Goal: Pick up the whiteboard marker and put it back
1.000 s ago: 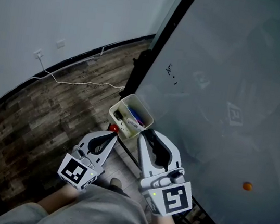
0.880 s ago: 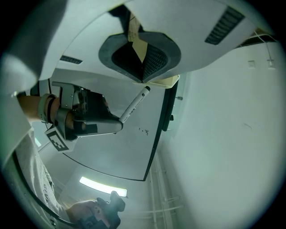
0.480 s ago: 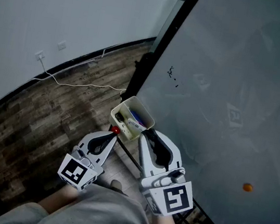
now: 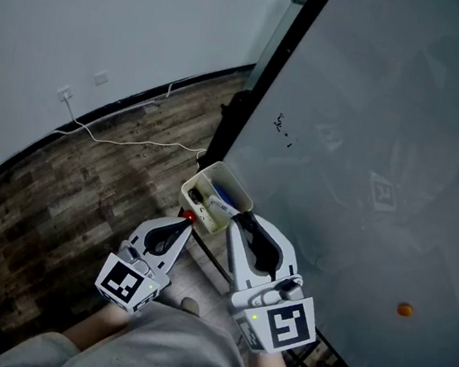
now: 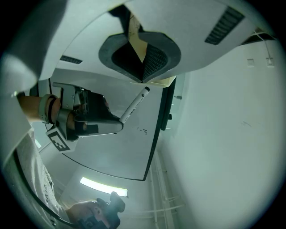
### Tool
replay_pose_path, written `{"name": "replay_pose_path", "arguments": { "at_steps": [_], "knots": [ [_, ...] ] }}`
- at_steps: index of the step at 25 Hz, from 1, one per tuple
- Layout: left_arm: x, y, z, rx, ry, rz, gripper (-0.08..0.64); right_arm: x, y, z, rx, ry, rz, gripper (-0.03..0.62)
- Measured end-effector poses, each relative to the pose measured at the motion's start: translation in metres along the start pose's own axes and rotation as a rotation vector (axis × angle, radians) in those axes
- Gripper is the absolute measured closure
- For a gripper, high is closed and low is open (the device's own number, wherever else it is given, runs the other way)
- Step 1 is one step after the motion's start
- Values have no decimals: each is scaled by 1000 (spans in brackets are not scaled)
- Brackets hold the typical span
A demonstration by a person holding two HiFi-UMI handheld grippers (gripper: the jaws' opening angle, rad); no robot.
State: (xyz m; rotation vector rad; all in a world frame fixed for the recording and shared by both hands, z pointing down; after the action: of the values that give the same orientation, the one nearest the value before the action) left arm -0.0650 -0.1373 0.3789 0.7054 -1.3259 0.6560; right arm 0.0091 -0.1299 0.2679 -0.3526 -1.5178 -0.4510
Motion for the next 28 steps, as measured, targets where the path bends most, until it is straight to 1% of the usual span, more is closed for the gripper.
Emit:
{"name": "replay_pose_path", "arguments": {
  "at_steps": [5, 9, 17, 21, 25, 28],
  "knots": [
    [1, 0, 2, -5, 7, 0, 546, 3, -2, -1, 0, -2, 8, 512],
    [3, 1, 5, -12, 15, 4, 546, 12, -2, -6, 15, 13, 46, 512],
    [8, 0, 11, -27, 27, 22, 546, 27, -7, -10, 13, -17, 74, 512],
    [13, -2, 13, -26, 34, 33, 546, 30, -11, -10, -3, -53, 53, 512],
    [16, -4, 15, -27, 38, 44, 546, 40, -14, -12, -7, -63, 75, 512],
    [19, -5, 17, -27, 43, 55, 546, 46, -15, -14, 5, -68, 102, 512]
  ]
}}
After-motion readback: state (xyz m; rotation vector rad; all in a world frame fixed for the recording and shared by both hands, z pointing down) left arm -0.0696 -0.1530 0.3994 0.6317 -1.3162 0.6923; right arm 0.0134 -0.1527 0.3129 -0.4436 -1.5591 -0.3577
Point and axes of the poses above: the fingertips, and each gripper's own axes: y backward along the fingers, z to its left, x out of its underside, the point moved 2 cm from there along y, backward along the fingers, and after that the axes turned 7 degrees about x, right-handed, at the moved point
